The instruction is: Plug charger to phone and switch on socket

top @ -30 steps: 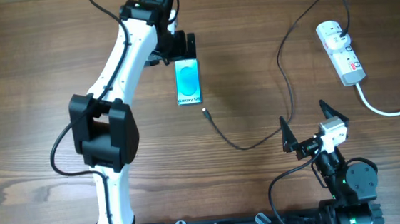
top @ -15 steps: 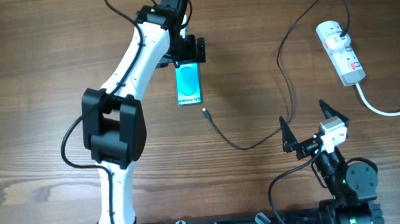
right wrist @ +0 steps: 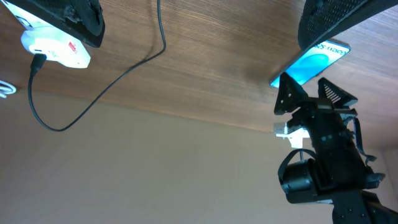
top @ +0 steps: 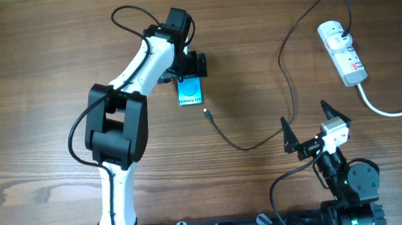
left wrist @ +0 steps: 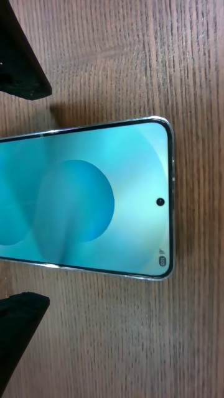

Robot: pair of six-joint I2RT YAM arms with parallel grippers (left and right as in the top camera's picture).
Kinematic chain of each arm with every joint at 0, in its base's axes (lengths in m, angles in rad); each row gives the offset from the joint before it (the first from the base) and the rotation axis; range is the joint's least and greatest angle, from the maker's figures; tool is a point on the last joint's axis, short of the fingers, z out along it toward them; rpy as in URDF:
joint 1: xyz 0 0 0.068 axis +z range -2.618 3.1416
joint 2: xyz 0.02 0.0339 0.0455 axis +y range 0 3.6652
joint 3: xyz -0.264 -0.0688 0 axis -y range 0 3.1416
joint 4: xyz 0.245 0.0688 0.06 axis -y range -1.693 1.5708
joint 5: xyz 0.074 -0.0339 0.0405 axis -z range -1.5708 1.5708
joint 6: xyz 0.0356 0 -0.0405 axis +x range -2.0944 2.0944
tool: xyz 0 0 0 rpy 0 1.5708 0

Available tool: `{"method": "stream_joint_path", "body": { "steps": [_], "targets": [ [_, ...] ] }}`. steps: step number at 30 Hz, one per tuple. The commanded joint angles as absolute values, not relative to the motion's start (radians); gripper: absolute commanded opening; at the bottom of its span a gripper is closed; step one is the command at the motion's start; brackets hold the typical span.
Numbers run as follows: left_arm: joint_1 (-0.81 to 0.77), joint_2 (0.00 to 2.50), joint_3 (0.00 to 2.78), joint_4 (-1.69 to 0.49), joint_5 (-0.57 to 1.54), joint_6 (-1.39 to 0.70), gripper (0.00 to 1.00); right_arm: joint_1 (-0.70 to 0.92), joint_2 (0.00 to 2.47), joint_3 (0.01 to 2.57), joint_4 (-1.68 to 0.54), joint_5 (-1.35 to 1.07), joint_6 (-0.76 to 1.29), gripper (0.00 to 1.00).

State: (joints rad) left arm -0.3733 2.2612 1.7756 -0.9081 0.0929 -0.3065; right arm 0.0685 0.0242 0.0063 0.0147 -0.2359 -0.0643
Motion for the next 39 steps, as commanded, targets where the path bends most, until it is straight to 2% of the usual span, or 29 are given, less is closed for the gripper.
{"method": "stream_joint_path", "body": {
  "steps": [1,13,32,39],
  "targets": [
    [-0.378,2.273,1.764,-0.894,0.076,-0.327,1.0,0.066,0.023,0.005,0.018,-0.249,-0.05,1.0],
    [-0.412,2.273,1.764,-0.879,0.002,-0.375,0.97,0.066,0.023,0.005,0.018,-0.248,-0.05,1.0],
    [-0.43,2.273,1.764,-0.871,-0.095,-0.375,1.0,0.066,0.023,0.005,0.018,-0.249,-0.05,1.0],
    [-0.435,2.273,1.679,-0.817,-0.094,-0.375,1.0,0.066,0.023,0.005,0.018,-0.248,-0.05,1.0]
  ]
}}
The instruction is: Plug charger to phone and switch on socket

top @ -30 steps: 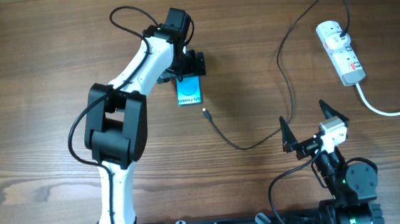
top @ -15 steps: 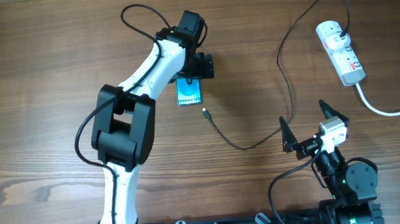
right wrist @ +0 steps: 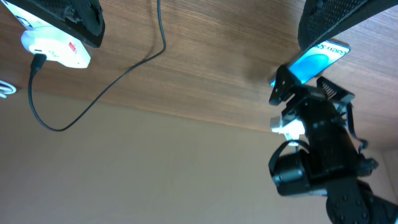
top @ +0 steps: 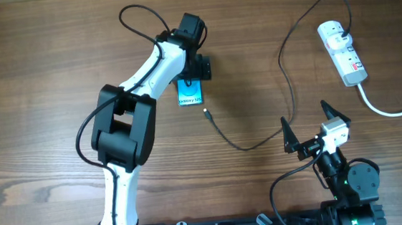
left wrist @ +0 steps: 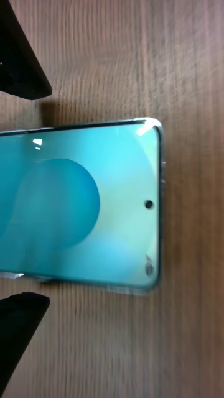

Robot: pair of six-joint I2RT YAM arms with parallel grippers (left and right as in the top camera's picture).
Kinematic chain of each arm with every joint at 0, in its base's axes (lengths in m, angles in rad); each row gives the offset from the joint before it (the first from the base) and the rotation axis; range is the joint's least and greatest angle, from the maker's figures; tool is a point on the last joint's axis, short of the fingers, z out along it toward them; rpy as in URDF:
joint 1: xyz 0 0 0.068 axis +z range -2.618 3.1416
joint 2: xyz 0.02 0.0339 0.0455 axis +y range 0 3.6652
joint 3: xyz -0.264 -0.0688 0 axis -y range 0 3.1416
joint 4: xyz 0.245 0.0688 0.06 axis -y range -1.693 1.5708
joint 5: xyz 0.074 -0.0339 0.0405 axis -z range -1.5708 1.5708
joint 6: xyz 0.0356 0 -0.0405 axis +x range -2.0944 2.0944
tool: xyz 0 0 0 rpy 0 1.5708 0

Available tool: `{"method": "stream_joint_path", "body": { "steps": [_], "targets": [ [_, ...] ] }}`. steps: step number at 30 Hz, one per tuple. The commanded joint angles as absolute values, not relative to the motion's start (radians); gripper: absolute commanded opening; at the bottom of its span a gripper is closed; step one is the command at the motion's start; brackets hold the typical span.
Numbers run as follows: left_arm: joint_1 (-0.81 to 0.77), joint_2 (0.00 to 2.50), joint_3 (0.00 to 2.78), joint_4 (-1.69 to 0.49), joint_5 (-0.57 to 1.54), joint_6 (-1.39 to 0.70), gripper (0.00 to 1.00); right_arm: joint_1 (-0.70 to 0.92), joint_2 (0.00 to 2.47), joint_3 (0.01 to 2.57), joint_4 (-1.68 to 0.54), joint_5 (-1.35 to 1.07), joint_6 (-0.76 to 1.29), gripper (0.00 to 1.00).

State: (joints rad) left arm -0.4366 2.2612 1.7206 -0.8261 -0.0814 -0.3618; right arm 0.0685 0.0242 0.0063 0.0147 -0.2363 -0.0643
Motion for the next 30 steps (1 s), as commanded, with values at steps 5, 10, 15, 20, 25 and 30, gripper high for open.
{"method": "stream_joint_path", "body": {
  "steps": [5,10,15,20,25,30],
  "targets": [
    [-0.436,2.273,1.679,-0.826,-0.095,-0.375,0.8,0.066,0.023,0.005,0.018,-0.248,-0.05,1.0],
    [-0.436,2.273,1.679,-0.86,-0.074,-0.375,0.72,0.066,0.023,0.005,0.018,-0.248,-0.05,1.0],
    [-0.436,2.273,1.679,-0.965,-0.068,-0.375,0.68,0.066,0.023,0.005,0.018,-0.248,-0.05,1.0],
    [-0.436,2.273,1.679,-1.085,-0.068,-0.382,0.68,0.066,0.023,0.005,0.018,-0.248,-0.05,1.0],
    [-0.436,2.273,1.679,-1.098,-0.041,-0.405,0.95,0.066,0.023,0.005,0.018,-0.249,-0.05,1.0],
    [-0.436,2.273,1.679,-1.128,-0.042,-0.405,1.0,0.066,0.023,0.005,0.018,-0.249,-0.05,1.0]
  ]
}}
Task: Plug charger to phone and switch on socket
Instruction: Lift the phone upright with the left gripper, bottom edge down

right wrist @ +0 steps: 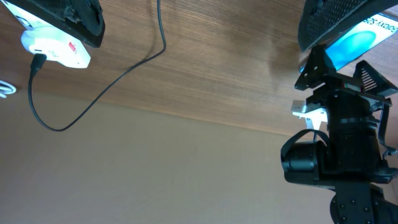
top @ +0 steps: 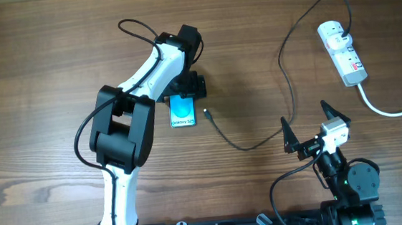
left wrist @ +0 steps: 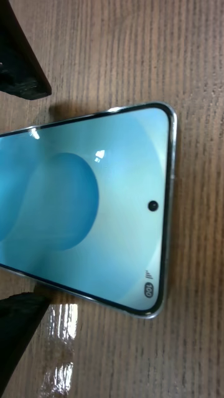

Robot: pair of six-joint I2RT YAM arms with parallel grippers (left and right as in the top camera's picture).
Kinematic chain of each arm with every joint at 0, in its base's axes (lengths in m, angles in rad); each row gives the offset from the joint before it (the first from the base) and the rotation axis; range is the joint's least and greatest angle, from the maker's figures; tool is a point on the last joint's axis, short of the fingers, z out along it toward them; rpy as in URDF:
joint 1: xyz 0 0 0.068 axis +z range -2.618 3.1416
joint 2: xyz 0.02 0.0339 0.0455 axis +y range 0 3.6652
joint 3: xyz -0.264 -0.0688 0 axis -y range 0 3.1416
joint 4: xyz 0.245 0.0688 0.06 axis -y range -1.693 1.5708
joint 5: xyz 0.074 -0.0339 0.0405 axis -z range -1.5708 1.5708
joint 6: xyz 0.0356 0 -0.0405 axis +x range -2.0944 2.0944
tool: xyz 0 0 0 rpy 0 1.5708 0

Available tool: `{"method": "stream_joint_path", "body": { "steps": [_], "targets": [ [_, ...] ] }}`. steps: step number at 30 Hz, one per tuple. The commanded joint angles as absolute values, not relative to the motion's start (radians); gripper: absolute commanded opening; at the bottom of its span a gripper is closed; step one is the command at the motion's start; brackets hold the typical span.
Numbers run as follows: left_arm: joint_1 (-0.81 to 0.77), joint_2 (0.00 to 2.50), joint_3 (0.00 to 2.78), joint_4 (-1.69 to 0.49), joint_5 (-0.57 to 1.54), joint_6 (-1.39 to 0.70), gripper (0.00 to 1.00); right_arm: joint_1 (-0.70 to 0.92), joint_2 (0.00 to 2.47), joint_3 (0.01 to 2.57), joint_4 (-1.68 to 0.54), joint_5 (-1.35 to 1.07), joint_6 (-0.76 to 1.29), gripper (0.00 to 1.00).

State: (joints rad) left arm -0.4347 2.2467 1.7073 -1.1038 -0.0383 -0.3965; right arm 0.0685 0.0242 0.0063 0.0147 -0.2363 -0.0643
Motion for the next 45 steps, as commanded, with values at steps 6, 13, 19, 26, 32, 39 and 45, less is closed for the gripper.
{"method": "stream_joint_path", "body": {
  "steps": [6,13,19,26,32,39,45],
  "targets": [
    [-0.436,2.273,1.679,-1.124,-0.042,-0.397,1.0,0.066,0.023,0.005,0.018,-0.249,-0.05,1.0],
    [-0.436,2.273,1.679,-1.149,-0.043,-0.398,1.0,0.066,0.023,0.005,0.018,-0.248,-0.05,0.99],
    [-0.436,2.273,1.679,-1.122,-0.042,-0.398,0.78,0.066,0.023,0.005,0.018,-0.249,-0.05,1.0],
    [-0.436,2.273,1.679,-1.127,-0.038,-0.397,0.81,0.066,0.023,0.005,0.018,-0.248,-0.05,1.0],
    [-0.416,2.273,1.679,-1.12,-0.035,-0.377,0.84,0.066,0.023,0.005,0.018,-0.249,-0.05,1.0],
    [-0.411,2.273,1.679,-1.112,0.011,-0.371,0.82,0.066,0.023,0.005,0.018,-0.248,-0.05,1.0],
    [-0.41,2.273,1.652,-1.091,0.013,-0.371,0.82,0.066,0.023,0.005,0.018,-0.249,-0.05,1.0]
  ]
}}
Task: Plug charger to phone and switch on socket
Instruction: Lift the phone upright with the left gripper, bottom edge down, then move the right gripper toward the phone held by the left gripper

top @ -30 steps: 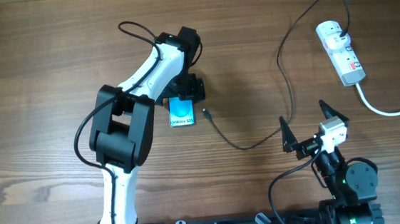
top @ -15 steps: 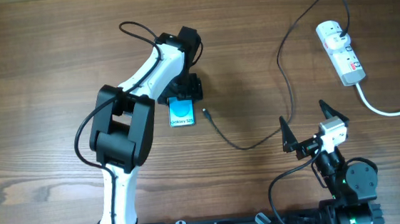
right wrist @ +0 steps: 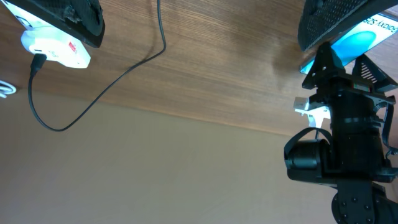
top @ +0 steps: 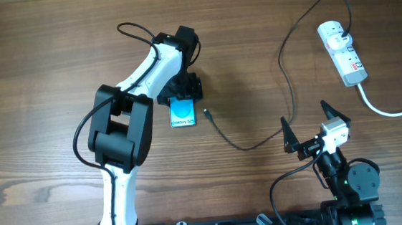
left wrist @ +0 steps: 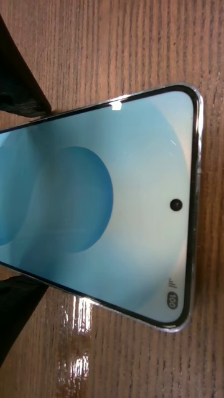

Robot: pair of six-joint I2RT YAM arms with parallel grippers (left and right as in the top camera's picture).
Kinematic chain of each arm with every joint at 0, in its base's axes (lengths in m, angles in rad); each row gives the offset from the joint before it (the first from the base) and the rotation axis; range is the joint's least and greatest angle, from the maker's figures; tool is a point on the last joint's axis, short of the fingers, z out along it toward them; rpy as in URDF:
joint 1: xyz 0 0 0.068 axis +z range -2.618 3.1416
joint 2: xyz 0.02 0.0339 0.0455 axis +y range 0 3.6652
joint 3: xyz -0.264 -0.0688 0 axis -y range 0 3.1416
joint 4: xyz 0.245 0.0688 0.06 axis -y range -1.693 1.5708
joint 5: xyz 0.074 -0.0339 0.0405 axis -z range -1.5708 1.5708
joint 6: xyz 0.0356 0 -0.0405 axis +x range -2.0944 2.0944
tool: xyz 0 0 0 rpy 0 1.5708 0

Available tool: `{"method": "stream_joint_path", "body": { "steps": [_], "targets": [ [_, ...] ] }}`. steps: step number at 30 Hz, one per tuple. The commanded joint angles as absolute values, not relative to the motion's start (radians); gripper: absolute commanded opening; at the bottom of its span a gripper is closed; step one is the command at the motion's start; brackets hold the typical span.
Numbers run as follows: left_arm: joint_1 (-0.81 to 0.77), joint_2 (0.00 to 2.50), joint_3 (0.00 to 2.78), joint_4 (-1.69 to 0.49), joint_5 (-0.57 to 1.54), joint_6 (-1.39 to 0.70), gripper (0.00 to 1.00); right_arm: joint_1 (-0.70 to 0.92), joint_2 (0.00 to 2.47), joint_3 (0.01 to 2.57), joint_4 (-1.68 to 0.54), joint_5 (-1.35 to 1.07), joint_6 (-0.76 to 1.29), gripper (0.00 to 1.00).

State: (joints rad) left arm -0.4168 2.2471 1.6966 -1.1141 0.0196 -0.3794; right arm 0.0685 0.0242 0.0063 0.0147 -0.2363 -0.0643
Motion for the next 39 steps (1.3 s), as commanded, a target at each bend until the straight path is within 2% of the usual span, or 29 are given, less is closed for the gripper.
{"method": "stream_joint_path", "body": {
  "steps": [1,5,13,22,28,32,35,39],
  "targets": [
    [-0.41,2.273,1.639,-1.081,0.017,-0.371,0.82,0.066,0.023,0.005,0.018,-0.248,-0.05,1.0],
    [-0.402,2.273,1.617,-1.046,0.019,-0.371,0.81,0.066,0.023,0.005,0.018,-0.248,-0.05,1.0],
    [-0.386,2.273,1.617,-1.043,0.049,-0.371,0.71,0.066,0.023,0.005,0.018,-0.249,-0.05,1.0],
    [-0.371,2.266,1.618,-1.042,0.086,-0.371,0.7,0.066,0.023,0.005,0.018,-0.249,-0.05,1.0],
    [-0.314,2.235,1.618,-1.038,0.273,-0.319,0.7,0.066,0.023,0.005,0.02,-0.249,-0.049,1.0],
    [-0.252,2.223,1.618,-1.036,0.516,-0.253,0.71,0.066,0.023,0.005,0.02,-0.262,-0.047,1.0],
    [-0.211,2.223,1.618,-1.036,0.694,-0.208,0.71,0.066,0.023,0.005,0.023,-0.291,0.091,1.0],
    [-0.192,2.223,1.618,-1.036,0.795,-0.16,0.72,0.066,0.029,0.042,0.06,-0.404,0.267,1.0]
  ]
}}
